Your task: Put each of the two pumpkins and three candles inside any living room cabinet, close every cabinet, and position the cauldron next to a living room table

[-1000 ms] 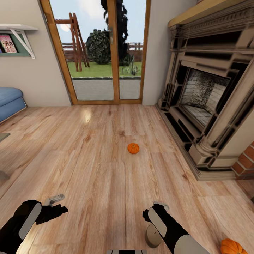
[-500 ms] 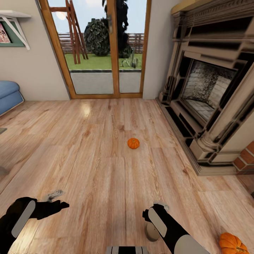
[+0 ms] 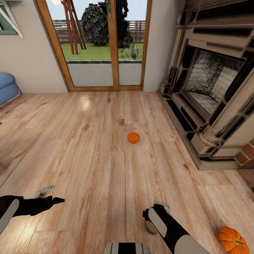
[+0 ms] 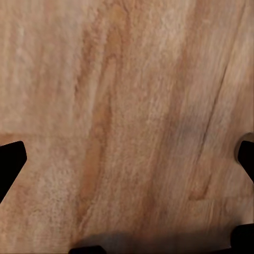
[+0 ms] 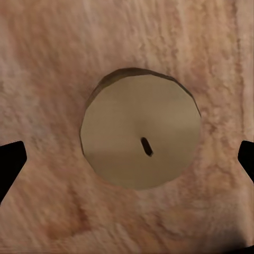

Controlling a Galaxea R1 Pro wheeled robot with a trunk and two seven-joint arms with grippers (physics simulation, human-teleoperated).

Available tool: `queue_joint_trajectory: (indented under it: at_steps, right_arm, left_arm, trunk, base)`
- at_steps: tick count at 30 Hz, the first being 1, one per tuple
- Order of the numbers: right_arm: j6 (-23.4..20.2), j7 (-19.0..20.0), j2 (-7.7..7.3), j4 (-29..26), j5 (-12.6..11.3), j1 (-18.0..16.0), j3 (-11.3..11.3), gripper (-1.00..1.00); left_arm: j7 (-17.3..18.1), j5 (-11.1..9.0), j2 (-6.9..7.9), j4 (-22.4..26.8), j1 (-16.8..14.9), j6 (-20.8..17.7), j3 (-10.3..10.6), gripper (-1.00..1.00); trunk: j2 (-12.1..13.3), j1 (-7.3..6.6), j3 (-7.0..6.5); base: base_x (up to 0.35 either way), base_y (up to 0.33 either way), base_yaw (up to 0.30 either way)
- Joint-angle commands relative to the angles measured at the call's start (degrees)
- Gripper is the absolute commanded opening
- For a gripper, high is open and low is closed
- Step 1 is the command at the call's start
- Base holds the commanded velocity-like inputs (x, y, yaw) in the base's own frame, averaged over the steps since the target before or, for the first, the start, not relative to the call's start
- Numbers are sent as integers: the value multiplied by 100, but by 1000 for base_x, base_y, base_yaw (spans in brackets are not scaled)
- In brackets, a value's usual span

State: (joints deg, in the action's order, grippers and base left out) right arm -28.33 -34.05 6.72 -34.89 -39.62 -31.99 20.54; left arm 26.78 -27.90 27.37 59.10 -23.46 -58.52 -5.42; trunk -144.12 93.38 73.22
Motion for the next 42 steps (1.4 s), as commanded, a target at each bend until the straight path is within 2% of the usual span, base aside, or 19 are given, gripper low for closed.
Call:
queue_joint_trajectory:
  at_steps: [1,7,20,22,23,24,25,26,29,35,42]
  right_arm:
    - [41,1,1,0,0,0,2,100]
    - [266,3,7,100,4,0,24,100]
    - [385,63,14,172,6,0,29,100]
    - [432,126,14,174,6,0,29,100]
    - [452,173,14,175,6,0,29,100]
    - [464,215,14,175,6,0,29,100]
    - [475,257,16,179,6,0,29,100]
    - [479,274,18,179,6,0,29,100]
    - [485,297,22,177,6,0,29,100]
    - [487,303,23,178,6,0,29,100]
    - [491,302,15,223,9,0,29,100]
  left_arm:
    - [8,-4,3,-1,0,-4,0,100]
    - [37,-12,12,2,0,-74,-2,100]
    - [60,-51,26,0,0,-102,-20,100]
    - [186,-99,81,-2,2,-117,-98,100]
    - [372,-133,127,-2,6,-123,-157,100]
    - [633,-152,180,-3,17,-127,-200,100]
    - [1102,-142,272,-3,36,-130,-236,100]
    - [1415,-133,347,-6,45,-129,-250,100]
    - [2071,-118,532,-11,66,-126,-268,100]
    - [2324,-119,608,-12,77,-125,-281,100]
    - [2453,-119,653,-13,79,-125,-284,100]
  trunk:
    - [-2,2,23]
    - [-10,18,156]
    - [-26,49,422]
    - [-26,49,422]
    - [-26,49,422]
    - [-26,49,422]
    - [-26,49,422]
    - [-26,49,422]
    - [-27,51,444]
    - [-35,67,577]
    - [-35,67,577]
  base:
    - [0,0,0]
    - [0,0,0]
    - [0,0,0]
    - [0,0,0]
    - [0,0,0]
    - [0,0,0]
    - [0,0,0]
    - [0,0,0]
    - [0,0,0]
    - [0,0,0]
    - [0,0,0]
